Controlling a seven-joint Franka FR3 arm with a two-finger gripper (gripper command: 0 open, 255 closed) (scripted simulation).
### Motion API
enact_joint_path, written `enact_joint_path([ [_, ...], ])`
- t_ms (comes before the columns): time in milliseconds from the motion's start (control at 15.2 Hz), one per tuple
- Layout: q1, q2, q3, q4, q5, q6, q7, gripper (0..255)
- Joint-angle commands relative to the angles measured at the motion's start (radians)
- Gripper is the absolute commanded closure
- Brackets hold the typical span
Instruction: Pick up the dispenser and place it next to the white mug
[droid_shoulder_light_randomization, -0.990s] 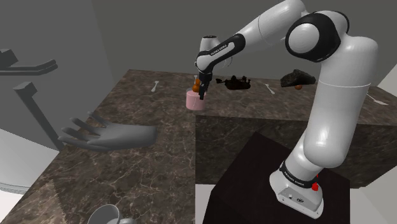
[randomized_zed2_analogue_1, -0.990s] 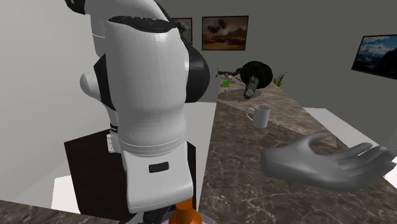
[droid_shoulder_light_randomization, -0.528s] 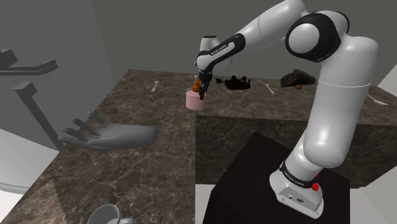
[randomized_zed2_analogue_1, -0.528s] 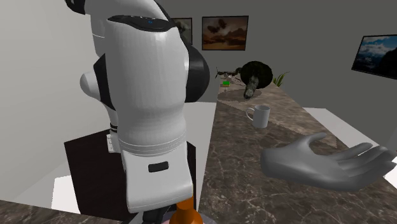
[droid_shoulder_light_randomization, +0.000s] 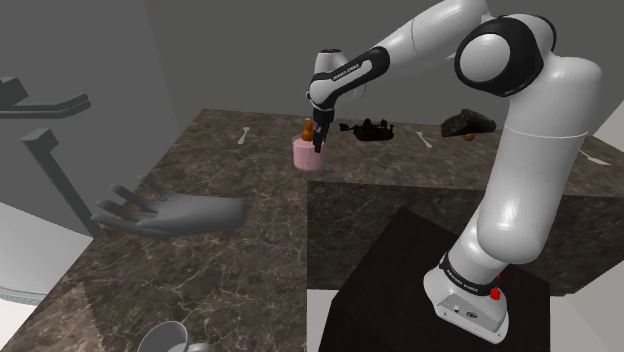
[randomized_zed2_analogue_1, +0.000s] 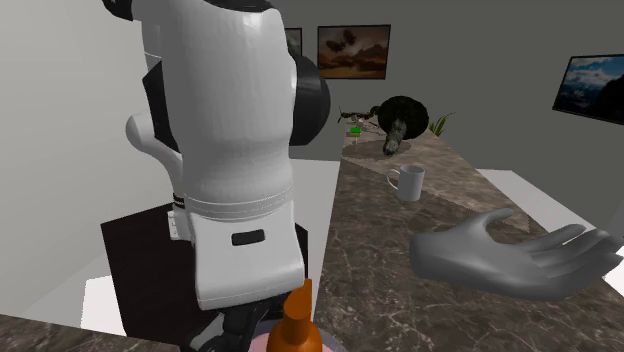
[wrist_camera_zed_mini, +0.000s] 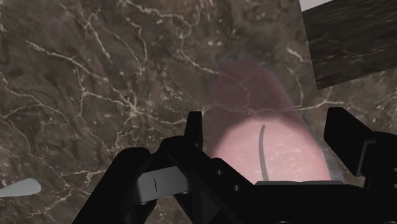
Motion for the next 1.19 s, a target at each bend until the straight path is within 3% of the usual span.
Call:
enact_joint_path([
  [0,-0.001,-0.013,-0.002,0.013,-0.003,-0.026,-0.001,255],
  [1122,0.004,-0.097,-0.006,0.139,-0.021,-0.234,0.007,255],
])
